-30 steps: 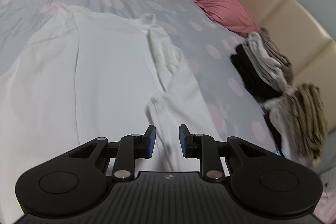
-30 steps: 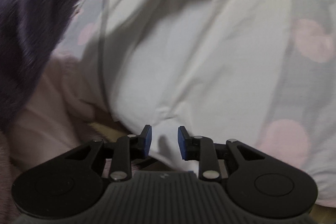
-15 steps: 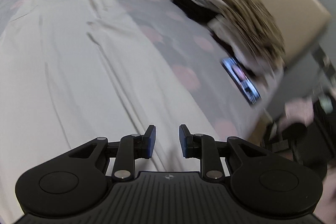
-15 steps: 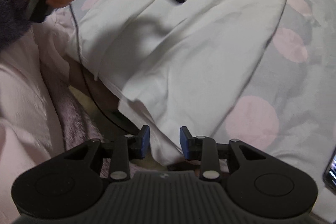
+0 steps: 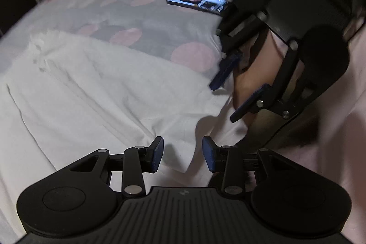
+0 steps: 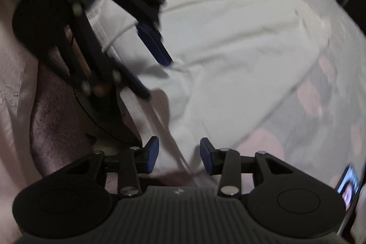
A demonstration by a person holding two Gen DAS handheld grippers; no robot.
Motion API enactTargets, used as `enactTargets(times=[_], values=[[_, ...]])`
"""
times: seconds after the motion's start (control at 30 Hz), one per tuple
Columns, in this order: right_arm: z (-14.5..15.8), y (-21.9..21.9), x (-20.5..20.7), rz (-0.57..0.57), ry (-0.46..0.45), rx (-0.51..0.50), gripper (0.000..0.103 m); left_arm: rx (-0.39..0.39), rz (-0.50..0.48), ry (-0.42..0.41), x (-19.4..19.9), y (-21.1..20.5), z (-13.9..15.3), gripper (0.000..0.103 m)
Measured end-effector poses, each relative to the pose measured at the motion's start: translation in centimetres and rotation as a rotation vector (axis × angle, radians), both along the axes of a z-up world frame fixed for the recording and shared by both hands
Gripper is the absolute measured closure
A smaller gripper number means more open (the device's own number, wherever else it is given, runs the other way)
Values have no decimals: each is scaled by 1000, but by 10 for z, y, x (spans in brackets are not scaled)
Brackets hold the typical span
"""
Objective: Fold clothes
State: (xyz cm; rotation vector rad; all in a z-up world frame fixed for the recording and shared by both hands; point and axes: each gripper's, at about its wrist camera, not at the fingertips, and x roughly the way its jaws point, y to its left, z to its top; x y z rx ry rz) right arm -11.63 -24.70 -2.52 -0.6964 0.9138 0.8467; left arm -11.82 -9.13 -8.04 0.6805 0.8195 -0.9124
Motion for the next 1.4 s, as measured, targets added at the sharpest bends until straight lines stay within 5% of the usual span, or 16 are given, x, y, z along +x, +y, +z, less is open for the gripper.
enactTargets(times=[0.1, 0.13, 0.17, 0.27, 0.5, 0.63, 0.9, 1.1, 1.3, 1.4], values=[[-4, 7, -1, 30, -42, -19, 70, 90, -31, -159, -16, -14, -9, 69], [-4, 8, -2, 33, -51, -22, 92, 113, -36, -191, -19, -16, -11, 75], [-2, 7, -2, 31, -55, -22, 100, 124, -41, -204, -22, -16, -11, 86], [6, 6, -7, 24, -83, -16, 102, 139, -56, -211, -27, -12, -7, 103], [0, 17, -10, 78, -43, -101, 102, 178, -136, -180, -40, -13, -11, 103], [-17, 20, 1, 71, 36, -158, 103, 191, -87, -78, -22, -12, -19, 103], [-5, 19, 11, 44, 40, -90, 99, 159, -28, 38, -20, 5, -14, 103], [18, 27, 17, 46, 43, -5, 98, 16, 115, 79, -2, 29, 19, 84], [34, 42, 25, 34, 69, 43, 97, -109, 412, 111, 27, 87, 49, 80], [40, 51, 30, 50, 88, 64, 86, -136, 581, 90, 34, 125, 58, 73]])
